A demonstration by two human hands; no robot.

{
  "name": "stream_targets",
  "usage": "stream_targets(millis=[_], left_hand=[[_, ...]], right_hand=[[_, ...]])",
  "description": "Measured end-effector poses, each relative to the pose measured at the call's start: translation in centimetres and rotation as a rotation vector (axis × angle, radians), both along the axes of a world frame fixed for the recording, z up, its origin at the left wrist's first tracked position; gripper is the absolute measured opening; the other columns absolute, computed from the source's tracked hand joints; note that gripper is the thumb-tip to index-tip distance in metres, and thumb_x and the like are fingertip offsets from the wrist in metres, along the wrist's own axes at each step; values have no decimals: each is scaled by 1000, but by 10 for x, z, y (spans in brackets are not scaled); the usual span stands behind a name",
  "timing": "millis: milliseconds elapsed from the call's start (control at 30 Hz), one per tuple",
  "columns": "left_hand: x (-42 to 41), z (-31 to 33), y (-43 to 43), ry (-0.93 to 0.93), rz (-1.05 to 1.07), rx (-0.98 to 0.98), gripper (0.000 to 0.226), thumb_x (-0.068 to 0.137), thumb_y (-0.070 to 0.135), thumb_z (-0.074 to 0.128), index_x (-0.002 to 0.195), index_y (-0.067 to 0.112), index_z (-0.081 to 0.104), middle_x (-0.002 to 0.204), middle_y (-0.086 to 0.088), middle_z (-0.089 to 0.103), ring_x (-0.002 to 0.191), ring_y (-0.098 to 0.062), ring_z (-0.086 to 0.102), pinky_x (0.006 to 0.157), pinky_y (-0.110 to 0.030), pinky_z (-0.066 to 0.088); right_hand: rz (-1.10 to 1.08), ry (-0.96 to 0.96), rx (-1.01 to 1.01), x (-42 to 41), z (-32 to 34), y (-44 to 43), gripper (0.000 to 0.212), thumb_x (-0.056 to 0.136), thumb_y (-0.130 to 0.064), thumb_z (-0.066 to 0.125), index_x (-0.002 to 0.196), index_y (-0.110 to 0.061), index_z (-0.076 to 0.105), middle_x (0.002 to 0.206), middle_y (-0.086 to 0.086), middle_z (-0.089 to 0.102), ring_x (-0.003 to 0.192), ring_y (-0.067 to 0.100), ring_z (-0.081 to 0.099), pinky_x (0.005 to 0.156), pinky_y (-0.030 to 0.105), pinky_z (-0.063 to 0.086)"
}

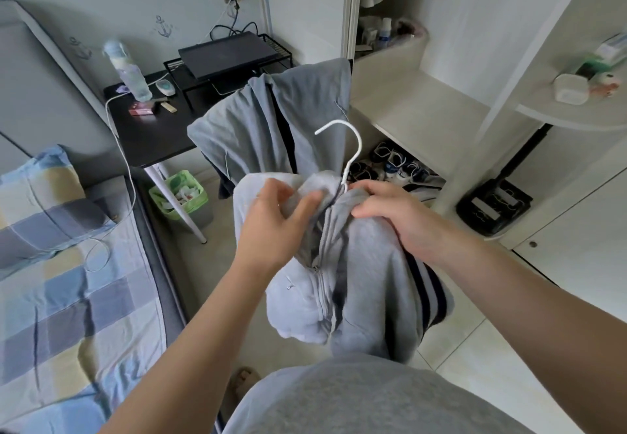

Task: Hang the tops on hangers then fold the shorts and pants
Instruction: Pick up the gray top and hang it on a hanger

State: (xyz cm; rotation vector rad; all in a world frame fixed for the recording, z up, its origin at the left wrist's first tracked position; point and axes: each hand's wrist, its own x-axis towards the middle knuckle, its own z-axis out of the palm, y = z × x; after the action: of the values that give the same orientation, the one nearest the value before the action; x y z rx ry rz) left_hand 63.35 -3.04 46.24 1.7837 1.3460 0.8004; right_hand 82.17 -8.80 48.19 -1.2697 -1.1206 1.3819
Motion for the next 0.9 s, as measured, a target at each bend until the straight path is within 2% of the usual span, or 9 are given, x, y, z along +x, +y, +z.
stream_targets(millis=[67,133,233,333,433,567,633,833,900], left_hand=[[0,-8,-4,-48,-119,-249,47,70,70,65,80,26,53,65,21,61,57,10,54,53,-11,41],[1,-17,-3,-115,-136,-274,40,75,56,72,82,18,63,72,9,70,62,2,59,57,-18,48],[9,-18,0,-271,40,-235,16,89,21,61,77,12,66,74,-9,71,70,-22,65,64,-38,53],[12,-8,15,-516,253,-321,15,90,12,51,82,12,64,82,-14,70,78,-36,64,70,-47,54],[7,3,37,-509,303,-248,18,89,23,53,91,9,64,87,-11,66,78,-26,62,67,-40,51],[12,9,47,-370,167,-61,16,94,25,57,87,15,68,79,4,69,70,-3,60,64,-23,51],[15,12,50,-356,122,-16,16,96,23,58,86,16,68,69,14,64,63,4,57,58,-14,47],[13,38,55,-340,-20,194,26,97,11,58,74,23,62,60,23,60,58,7,55,54,-8,40],[16,44,53,-301,-86,252,22,96,12,58,75,18,63,63,18,60,58,4,53,55,-12,41]], right_hand=[[33,102,-27,0,1,-1,17,73,-28,68,80,-13,68,77,3,66,78,13,64,76,23,48],[16,84,-57,-3,1,0,23,73,-42,69,73,-19,64,71,-1,62,74,11,60,76,26,45],[-76,-374,-9,-7,-2,6,35,88,-42,66,62,-25,51,56,-16,46,58,0,46,66,27,34],[-87,-745,87,-2,7,9,47,98,-40,55,60,-18,40,48,-12,42,50,5,41,58,32,34],[-55,-950,150,13,23,9,46,97,-33,53,60,-11,36,50,-6,42,53,11,38,56,32,32],[122,-1060,98,19,39,4,33,93,-36,57,66,-17,61,60,-8,57,57,6,50,54,21,38],[108,-1061,111,19,40,4,28,91,-34,57,67,-21,65,61,-8,62,61,10,57,61,34,47],[198,-1277,-27,15,29,7,33,89,-28,55,57,-17,53,57,-2,53,64,24,55,53,30,34],[194,-1304,-67,14,35,13,34,89,-28,55,58,-13,53,60,2,56,67,27,57,55,31,40]])
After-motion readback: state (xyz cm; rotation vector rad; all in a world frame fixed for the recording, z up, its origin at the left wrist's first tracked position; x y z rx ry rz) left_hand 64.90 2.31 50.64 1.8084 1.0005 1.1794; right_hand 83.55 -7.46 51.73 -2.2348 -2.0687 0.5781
